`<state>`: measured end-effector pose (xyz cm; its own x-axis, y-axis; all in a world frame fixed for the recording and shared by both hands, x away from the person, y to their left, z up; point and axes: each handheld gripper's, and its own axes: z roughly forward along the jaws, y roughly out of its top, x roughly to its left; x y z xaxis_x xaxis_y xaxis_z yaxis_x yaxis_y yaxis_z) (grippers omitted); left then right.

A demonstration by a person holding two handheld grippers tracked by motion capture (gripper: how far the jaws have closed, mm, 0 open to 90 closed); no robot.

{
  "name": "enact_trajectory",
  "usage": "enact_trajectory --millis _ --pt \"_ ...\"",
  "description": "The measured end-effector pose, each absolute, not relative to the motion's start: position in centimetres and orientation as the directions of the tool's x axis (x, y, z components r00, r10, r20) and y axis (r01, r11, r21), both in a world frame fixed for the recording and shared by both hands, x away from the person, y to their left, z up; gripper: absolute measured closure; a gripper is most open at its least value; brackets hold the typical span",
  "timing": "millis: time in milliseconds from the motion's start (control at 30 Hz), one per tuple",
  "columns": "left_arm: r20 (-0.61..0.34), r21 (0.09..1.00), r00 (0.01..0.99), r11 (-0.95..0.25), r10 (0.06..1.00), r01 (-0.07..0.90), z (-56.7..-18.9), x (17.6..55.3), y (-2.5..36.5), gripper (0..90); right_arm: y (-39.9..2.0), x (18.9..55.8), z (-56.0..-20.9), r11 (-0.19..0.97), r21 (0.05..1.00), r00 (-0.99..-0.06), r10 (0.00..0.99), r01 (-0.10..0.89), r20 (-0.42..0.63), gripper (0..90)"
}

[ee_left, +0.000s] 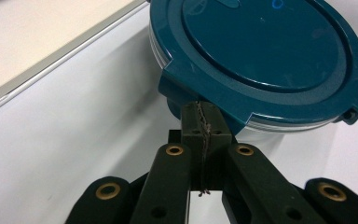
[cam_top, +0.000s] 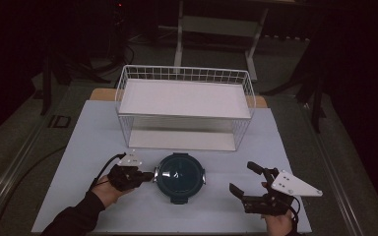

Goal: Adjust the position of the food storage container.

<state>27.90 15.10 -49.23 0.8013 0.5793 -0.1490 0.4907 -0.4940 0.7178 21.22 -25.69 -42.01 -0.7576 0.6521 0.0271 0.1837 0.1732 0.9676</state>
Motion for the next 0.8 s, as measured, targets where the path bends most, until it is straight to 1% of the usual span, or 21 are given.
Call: enact_trajectory --millis 367,667,800 --pt "-0.145 0.724 0.823 -0.508 0.550 0.467 -49.3 28.4 11.9 90.0 -25.6 21.4 -42.2 0.182 0.965 -0.760 0.649 0.188 0.025 11.4" --pt "-0.136 0.731 0.822 -0.504 0.554 0.460 -49.4 28.6 11.1 90.0 -25.3 21.4 -42.3 0.187 0.963 -0.761 0.648 0.191 0.025 11.4" --pt "-0.153 0.726 0.823 -0.503 0.548 0.470 -49.5 28.7 11.4 90.0 -25.2 21.5 -42.2 0.187 0.963 -0.760 0.649 0.196 0.029 11.4"
